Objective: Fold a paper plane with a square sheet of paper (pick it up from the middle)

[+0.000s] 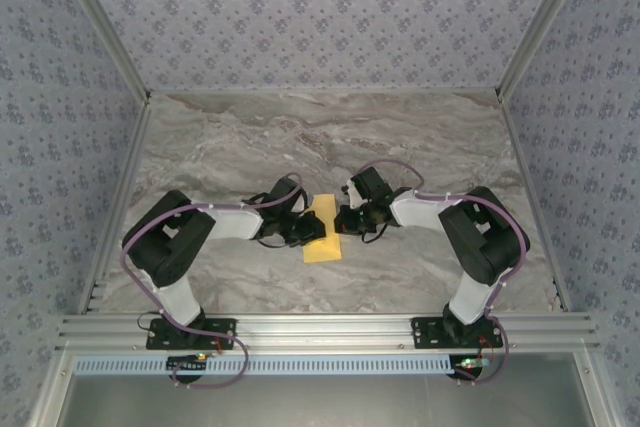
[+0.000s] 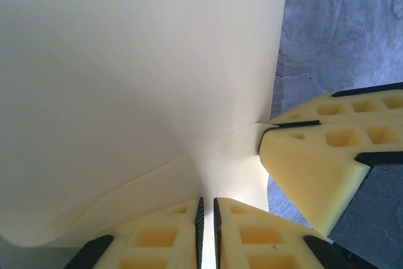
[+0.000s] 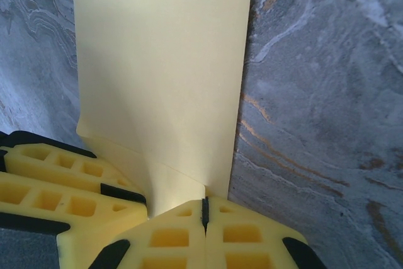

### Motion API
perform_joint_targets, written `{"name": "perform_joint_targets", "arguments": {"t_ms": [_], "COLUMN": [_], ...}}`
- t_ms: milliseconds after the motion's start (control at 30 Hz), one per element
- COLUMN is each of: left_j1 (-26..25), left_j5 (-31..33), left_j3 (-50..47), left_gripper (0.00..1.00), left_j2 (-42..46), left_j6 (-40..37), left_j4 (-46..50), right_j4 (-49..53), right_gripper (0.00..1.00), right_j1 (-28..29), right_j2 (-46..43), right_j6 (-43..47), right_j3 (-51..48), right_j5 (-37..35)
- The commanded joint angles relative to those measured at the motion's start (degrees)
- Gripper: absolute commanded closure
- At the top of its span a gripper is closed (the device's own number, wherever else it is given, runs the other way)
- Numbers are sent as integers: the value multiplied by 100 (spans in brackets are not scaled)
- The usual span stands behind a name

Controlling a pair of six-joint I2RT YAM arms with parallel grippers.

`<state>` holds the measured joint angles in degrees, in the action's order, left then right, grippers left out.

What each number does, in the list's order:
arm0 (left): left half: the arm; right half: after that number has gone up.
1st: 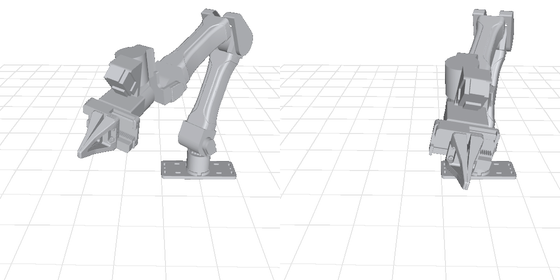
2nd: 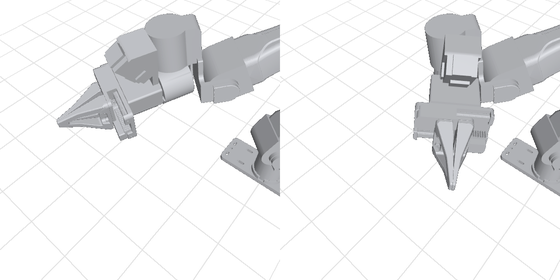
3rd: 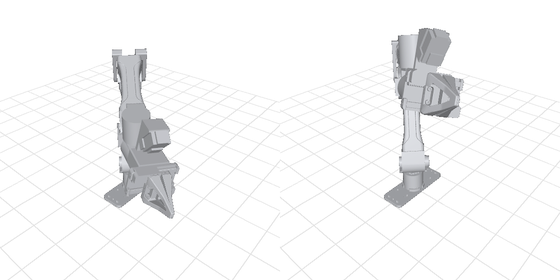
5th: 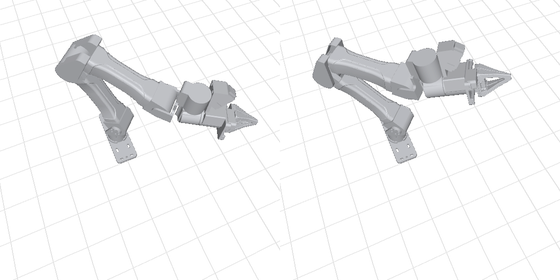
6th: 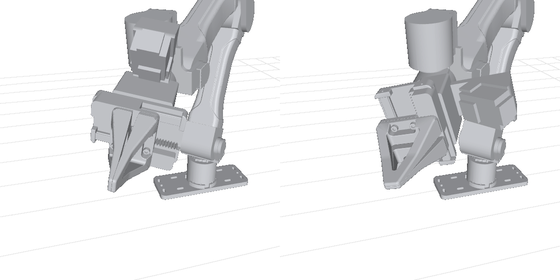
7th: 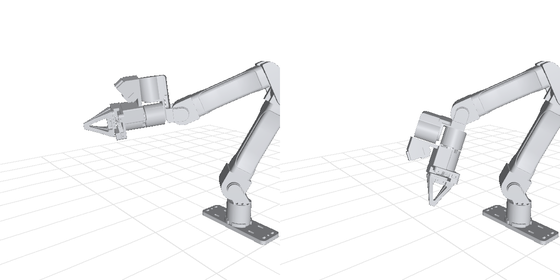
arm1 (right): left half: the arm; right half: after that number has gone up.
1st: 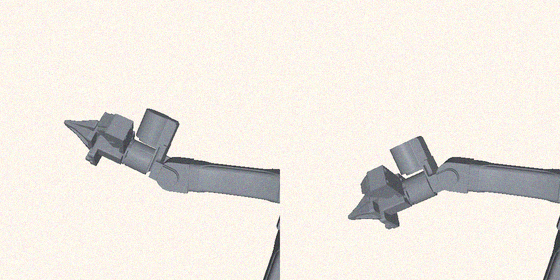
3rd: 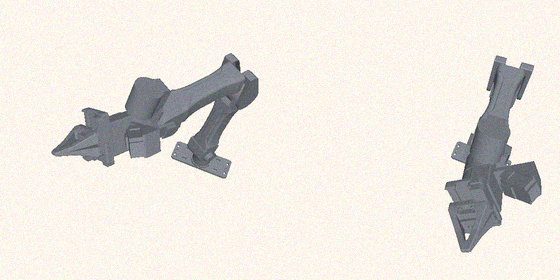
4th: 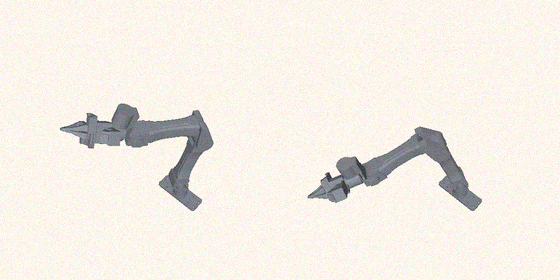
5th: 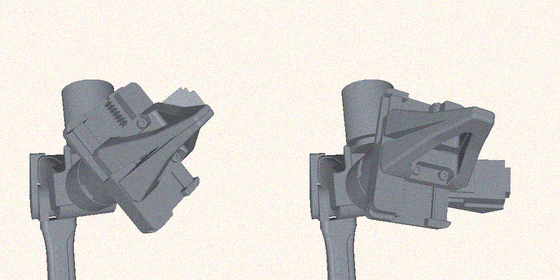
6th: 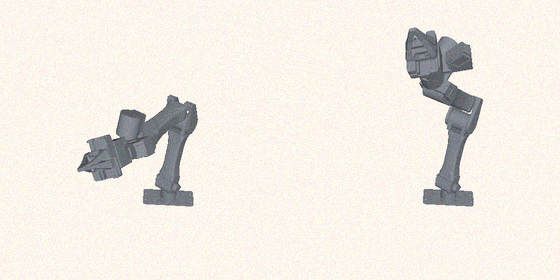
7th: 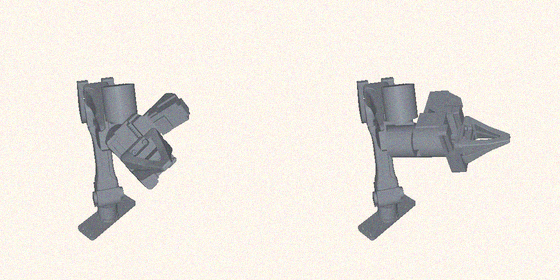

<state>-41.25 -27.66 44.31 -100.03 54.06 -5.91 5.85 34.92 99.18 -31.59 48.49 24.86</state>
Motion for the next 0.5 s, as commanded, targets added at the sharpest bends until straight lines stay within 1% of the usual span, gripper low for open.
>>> {"name": "perform_joint_targets", "arguments": {"t_ms": [0, 100, 233, 333, 467], "left_j1": [-31, -36, -57, -60, -66], "left_j5": [107, 163, 217, 235, 235], "left_j3": [32, 33, -25, -37, -30], "left_gripper": [83, 83, 84, 84, 84], "left_j2": [-181, -226, -236, -228, -236], "left_j6": [-74, -55, -27, -27, -45], "left_j4": [392, 515, 556, 574, 574], "right_j4": [264, 391, 369, 383, 413], "right_gripper": [95, 88, 86, 87, 92], "right_j1": [34, 32, -11, -3, 185], "right_j2": [107, -39, -576, -917, -967], "right_j6": [75, -33, -314, -400, -400], "right_j3": [106, 151, -57, -201, -262], "right_j5": [-113, -194, -491, -585, -323]}}
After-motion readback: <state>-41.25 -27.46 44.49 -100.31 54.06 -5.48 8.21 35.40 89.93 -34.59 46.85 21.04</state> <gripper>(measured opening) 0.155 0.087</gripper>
